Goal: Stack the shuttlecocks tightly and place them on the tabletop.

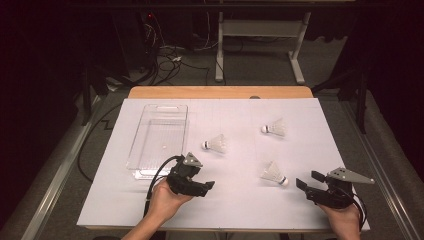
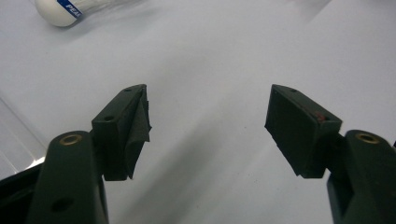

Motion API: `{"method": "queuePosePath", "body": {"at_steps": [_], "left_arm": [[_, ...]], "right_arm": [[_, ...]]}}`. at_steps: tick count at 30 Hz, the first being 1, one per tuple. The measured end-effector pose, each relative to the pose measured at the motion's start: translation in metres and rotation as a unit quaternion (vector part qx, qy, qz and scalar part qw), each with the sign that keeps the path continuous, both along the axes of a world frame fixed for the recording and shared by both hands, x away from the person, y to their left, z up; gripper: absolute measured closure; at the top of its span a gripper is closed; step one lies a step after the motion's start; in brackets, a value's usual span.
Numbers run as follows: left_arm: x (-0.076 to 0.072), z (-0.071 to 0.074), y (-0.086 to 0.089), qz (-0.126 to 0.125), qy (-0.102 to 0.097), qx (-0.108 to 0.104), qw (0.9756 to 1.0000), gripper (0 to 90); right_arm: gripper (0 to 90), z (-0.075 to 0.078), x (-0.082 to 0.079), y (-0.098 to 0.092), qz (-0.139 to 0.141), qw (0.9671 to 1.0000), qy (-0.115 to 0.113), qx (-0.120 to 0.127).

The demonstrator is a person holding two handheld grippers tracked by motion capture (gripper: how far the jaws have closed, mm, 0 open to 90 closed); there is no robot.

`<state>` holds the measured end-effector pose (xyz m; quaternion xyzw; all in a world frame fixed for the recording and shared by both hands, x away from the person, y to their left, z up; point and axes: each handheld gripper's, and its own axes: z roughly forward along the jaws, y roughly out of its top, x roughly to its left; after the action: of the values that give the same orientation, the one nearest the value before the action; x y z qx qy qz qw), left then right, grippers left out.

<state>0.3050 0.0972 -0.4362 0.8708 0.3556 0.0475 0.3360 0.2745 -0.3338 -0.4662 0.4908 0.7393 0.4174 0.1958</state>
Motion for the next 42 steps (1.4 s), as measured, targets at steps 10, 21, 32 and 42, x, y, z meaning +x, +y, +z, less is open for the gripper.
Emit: {"method": "queuePosePath", "body": {"at_steps": [10,21,32,42], "left_arm": [[-0.005,0.003,0.008,0.005,-0.005,-0.010,0.9999,32.3],[-0.010,0.005,0.016,0.013,-0.011,-0.014,0.9997,32.7],[-0.017,0.005,0.025,0.020,-0.019,-0.010,0.9996,32.7],[-0.022,0.007,0.033,0.028,-0.025,-0.015,0.9992,32.5]], "right_arm": [[29.6,0.000,0.000,0.000,-0.001,1.0000,0.000,0.000],[29.7,0.000,0.000,0.000,-0.002,1.0000,-0.001,0.000],[29.7,0.000,0.000,0.000,0.000,1.0000,0.000,-0.001],[29.7,0.000,0.000,0.001,-0.001,1.0000,0.001,-0.001]]}}
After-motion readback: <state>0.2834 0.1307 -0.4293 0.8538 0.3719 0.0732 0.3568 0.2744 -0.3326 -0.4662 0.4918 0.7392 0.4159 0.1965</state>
